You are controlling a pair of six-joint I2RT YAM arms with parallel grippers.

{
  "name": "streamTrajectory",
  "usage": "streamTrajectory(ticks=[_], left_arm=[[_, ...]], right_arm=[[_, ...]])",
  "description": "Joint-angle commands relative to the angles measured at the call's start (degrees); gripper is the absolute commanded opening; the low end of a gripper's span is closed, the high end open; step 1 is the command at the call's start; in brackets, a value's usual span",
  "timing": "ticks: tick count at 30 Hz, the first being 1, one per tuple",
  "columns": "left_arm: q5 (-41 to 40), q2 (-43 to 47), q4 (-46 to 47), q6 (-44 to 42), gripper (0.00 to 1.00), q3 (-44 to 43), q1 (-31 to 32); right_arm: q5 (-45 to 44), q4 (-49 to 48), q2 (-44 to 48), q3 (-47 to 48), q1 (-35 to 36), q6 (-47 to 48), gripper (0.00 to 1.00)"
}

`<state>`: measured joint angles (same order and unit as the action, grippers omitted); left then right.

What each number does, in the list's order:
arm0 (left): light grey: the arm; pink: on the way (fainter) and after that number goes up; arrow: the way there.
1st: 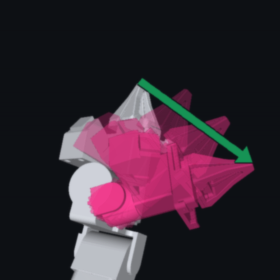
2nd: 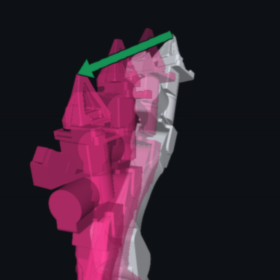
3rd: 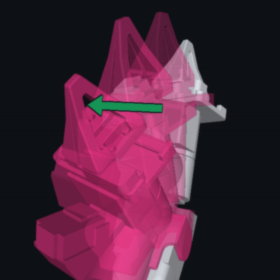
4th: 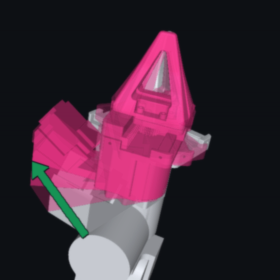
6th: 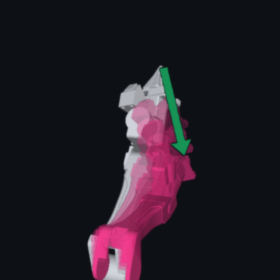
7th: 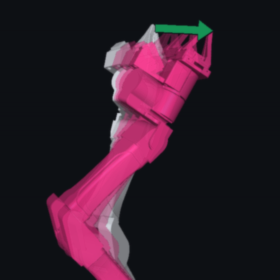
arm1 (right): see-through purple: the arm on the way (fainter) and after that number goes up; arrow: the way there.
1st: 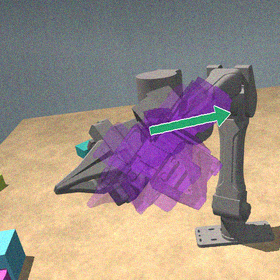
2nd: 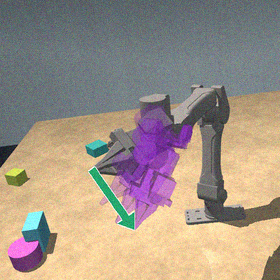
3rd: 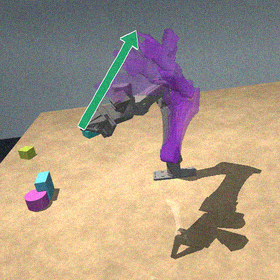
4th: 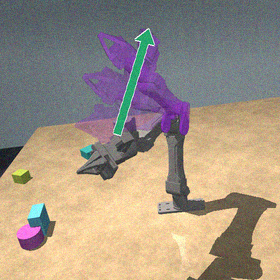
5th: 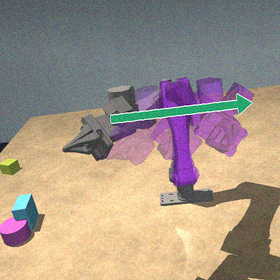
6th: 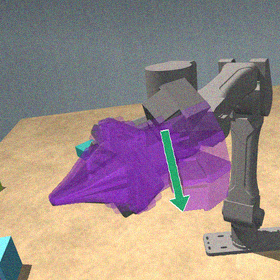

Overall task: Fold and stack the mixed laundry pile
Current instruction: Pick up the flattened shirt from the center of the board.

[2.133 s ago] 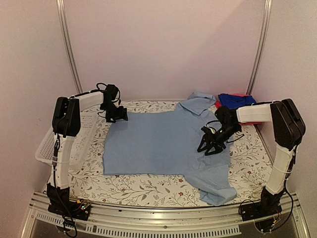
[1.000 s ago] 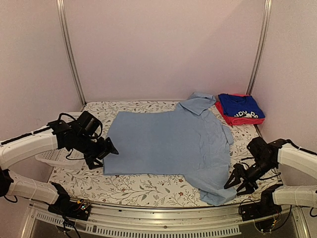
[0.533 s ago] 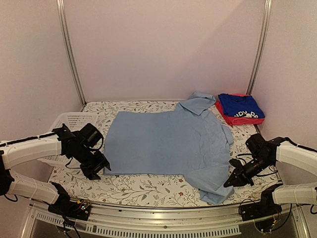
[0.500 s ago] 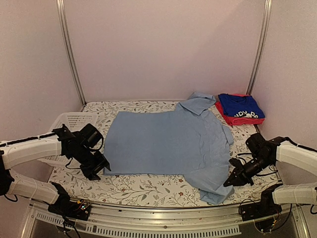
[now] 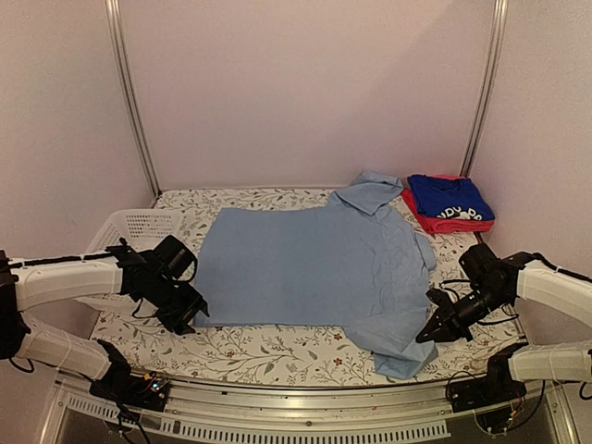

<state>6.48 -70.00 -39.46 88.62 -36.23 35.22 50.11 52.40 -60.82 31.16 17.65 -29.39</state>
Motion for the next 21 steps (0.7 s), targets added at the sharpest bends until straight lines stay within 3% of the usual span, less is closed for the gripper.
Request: streamTrajectory(ticks=[1,12,21], left_arm=[[-1.8,-1.72,3.36,3.45,0.45,1.22,-0.67],[-1.03,-1.32,3.75,6.71,0.28,4.47,-1.03],[-0.01,-0.62,1.83,8.46,0.07,5.72,-1.18]], right_arm=[[0.89,-1.09,0.43,1.08,0.39,0.77,0.0],[0.98,-0.78,-0.34,1.38,0.36,1.73,0.0],[1.23,-1.12,-0.51,1.87,0.41,2.17,0.0]])
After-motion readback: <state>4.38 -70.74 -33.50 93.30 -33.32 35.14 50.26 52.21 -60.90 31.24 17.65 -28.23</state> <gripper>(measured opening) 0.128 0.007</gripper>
